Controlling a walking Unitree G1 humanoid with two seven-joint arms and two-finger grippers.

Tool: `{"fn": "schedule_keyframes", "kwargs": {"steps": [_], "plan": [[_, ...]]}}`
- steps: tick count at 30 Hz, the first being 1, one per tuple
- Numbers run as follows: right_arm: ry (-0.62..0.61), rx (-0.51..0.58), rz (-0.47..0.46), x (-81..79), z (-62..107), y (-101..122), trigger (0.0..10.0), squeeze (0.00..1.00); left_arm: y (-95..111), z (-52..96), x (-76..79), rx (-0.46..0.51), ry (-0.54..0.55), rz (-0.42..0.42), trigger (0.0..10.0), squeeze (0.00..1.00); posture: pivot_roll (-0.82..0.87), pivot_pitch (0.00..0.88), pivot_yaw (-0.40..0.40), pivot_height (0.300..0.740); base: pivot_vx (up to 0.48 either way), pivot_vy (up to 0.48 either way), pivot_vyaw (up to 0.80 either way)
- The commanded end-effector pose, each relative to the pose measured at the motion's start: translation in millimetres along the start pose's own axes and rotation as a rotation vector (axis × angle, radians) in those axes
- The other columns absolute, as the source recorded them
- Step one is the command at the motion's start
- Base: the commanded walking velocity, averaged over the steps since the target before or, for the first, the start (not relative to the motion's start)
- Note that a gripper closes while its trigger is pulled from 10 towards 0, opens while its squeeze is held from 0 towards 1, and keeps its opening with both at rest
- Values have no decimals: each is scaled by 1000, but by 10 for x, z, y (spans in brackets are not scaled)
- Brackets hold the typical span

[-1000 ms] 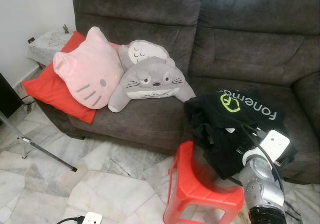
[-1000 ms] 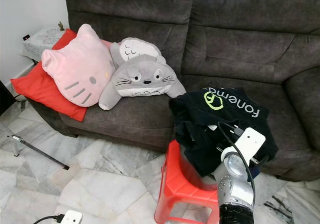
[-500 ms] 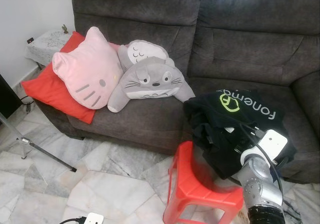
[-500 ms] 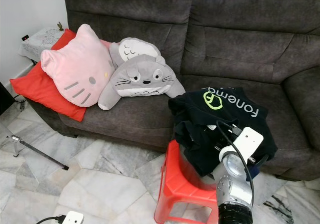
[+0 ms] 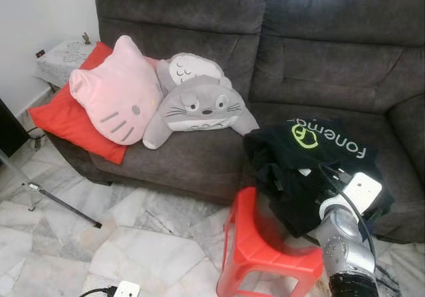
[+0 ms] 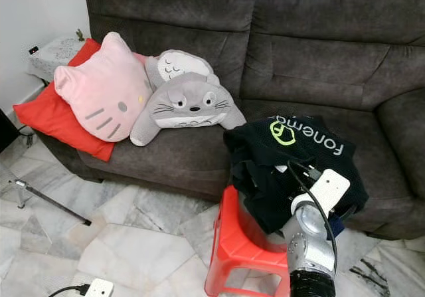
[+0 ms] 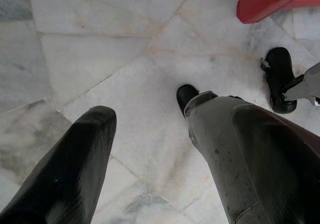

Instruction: Hang hanger

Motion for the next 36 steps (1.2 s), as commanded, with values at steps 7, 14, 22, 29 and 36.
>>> {"fn": "schedule_keyframes", "kwargs": {"steps": [7,14,22,29,36], "plan": [[14,5,-3,-59,1,14,0,0,-21,2,-4,-17,-4,-13,10000,0,-183,0,18,740,0,0,0],[15,7,1,-63,9,10,0,0,-45,8,-11,-21,-4,-8,10000,0,-182,0,17,740,0,0,0],[16,7,6,-63,11,6,0,0,-67,14,-16,-24,-2,-7,10000,0,-182,0,17,740,0,0,0],[20,16,25,-74,13,11,0,0,-91,21,-29,-28,0,-9,10000,0,-180,0,19,740,0,0,0],[41,49,51,-97,21,47,0,0,-110,28,-43,-31,2,-9,10000,0,-182,0,21,740,0,0,0]]}}
Point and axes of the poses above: a point about 5 cm out from each wrist's last joint towards the gripper, its own z axis pointing back from the gripper into the wrist, its own y axis along the axis of the wrist's last joint, x = y × z, the point moved 2 cm from there along -z, pointing out of the wrist towards the gripper, and after that the axes turned 2 degrees about -z, right-handed, at the moved point
